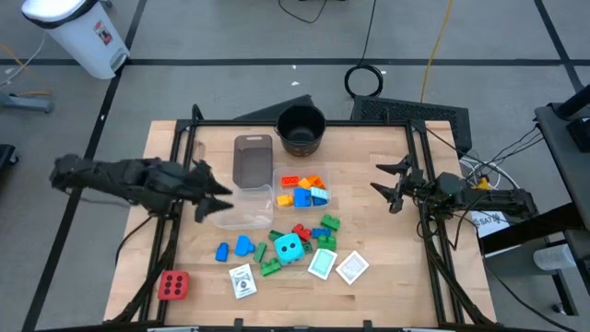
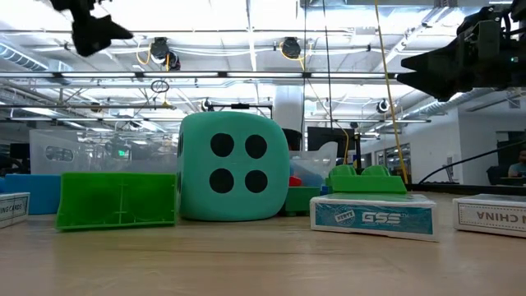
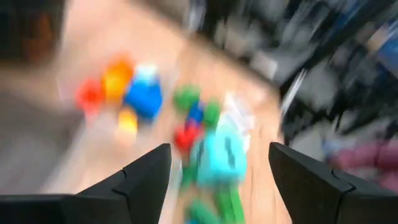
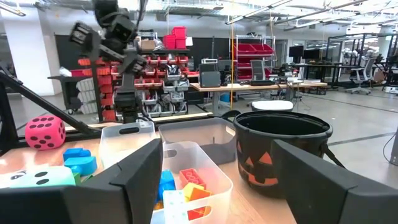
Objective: Pick & Place Toys
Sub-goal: Put the blue game piece into the right transparent bin
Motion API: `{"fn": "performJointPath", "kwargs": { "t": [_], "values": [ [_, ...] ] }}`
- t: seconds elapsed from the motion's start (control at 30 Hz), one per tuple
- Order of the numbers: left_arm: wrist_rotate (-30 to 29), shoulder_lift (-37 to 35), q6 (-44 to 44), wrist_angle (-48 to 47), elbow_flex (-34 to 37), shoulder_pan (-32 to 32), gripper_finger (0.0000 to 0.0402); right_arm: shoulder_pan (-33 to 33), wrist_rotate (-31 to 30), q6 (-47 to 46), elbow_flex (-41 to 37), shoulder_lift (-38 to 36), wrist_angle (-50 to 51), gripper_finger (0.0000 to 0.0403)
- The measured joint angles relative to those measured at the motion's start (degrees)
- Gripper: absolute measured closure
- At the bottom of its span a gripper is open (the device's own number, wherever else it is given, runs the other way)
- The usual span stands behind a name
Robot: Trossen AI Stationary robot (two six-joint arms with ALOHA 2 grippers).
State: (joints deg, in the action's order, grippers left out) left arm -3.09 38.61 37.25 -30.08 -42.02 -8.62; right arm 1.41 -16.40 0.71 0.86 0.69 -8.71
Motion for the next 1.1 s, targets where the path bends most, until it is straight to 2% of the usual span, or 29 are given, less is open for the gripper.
{"fn": "performJointPath", "kwargs": {
  "t": [0.13,0.27,0.4,0.6,0.8,1.1],
  "values": [
    [-1.65,12.14,17.11,-13.00,-8.71,-6.26,0.0128,0.00,0.00,0.02,0.00,0.00,0.00,0.0135],
    [-2.87,21.31,36.93,-20.30,-11.26,-12.51,0.0128,-0.01,0.02,0.00,-0.01,0.00,-0.02,0.0132],
    [-2.69,28.37,52.48,-21.48,-11.13,-18.68,0.0128,-0.02,0.02,0.00,-0.02,0.00,-0.02,0.0132],
    [-3.80,35.95,68.64,-21.12,-11.13,-25.44,0.0128,-0.01,0.02,0.00,-0.02,0.00,-0.02,0.0135],
    [-3.00,42.56,77.53,-21.99,-11.13,-28.53,0.0128,-0.02,0.03,0.02,-0.02,0.00,-0.02,0.0132],
    [-0.97,50.40,79.94,-23.36,-11.13,-28.60,0.0128,-0.02,0.02,0.00,-0.02,0.00,-0.02,0.0135]
  ]
}}
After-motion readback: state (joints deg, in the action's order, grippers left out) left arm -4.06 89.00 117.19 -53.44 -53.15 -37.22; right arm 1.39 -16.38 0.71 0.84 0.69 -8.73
